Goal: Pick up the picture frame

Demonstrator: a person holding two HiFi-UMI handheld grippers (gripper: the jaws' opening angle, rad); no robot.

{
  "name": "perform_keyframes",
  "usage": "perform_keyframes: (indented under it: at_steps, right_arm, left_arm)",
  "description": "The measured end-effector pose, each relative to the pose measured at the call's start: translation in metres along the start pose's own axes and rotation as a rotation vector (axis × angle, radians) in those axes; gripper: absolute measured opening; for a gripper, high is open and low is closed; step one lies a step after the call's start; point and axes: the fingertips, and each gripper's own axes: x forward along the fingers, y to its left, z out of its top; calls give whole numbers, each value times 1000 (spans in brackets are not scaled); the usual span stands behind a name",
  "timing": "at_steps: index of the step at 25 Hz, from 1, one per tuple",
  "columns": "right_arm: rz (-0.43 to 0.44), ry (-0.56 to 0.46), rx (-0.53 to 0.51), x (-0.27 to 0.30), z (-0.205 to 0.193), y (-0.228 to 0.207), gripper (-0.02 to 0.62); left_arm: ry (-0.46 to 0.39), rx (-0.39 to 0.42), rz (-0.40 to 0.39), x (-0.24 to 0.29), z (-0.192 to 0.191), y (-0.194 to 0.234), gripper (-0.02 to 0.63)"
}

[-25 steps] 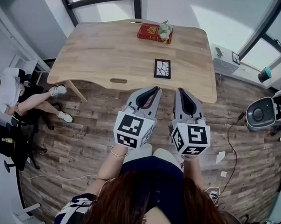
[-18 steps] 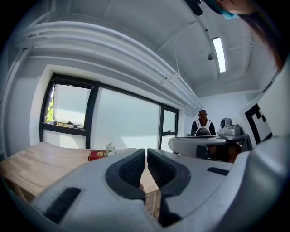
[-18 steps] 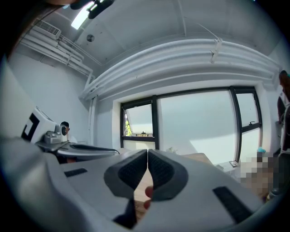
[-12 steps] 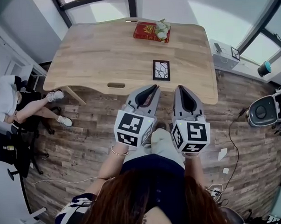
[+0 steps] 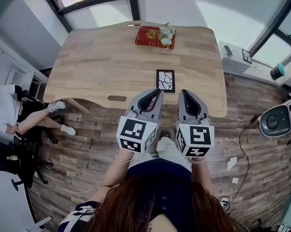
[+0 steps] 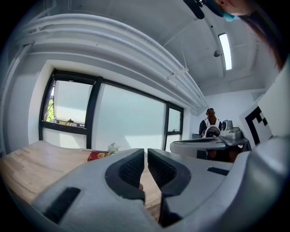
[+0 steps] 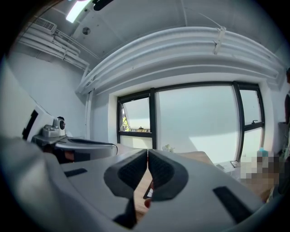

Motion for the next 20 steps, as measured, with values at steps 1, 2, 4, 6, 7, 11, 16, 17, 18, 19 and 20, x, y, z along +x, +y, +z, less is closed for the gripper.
perform_keyframes:
  at_steps: [1, 2, 4, 6, 7, 11, 16, 17, 18, 19, 20]
  right_arm:
    - [0, 6, -1, 5, -1, -4, 28]
    - [1, 11, -3, 11, -2, -8, 28]
    - [6, 19, -7, 21, -4, -16, 28]
    - [12, 28, -12, 31, -6, -22, 28]
    - [16, 34, -14, 36, -8, -25, 28]
    - [37, 60, -20, 54, -13, -35, 28]
    - [54, 91, -29, 74, -24, -46, 28]
    - [59, 98, -32, 78, -27, -48, 28]
    - [64, 105, -34, 82, -29, -50, 28]
    - [69, 112, -38, 85, -32, -52, 28]
    - [74, 120, -41, 89, -34, -53, 29]
  left_arm:
    - [0, -1, 1, 6, 1, 2, 41]
    - [1, -1, 1, 12, 1, 4, 41]
    - [3, 2, 1, 24, 1, 7, 41]
    - [7, 3, 1, 34, 0, 10, 41]
    - [9, 1, -1, 39, 0, 12, 41]
    - [20, -5, -3, 57, -4, 18, 41]
    - [46, -21, 0, 78, -14, 28, 41]
    - [57, -25, -2, 82, -18, 30, 41]
    - [69, -29, -4, 86, -21, 32, 41]
    - [80, -33, -6, 89, -24, 34, 41]
    - [89, -36, -6, 92, -27, 35, 41]
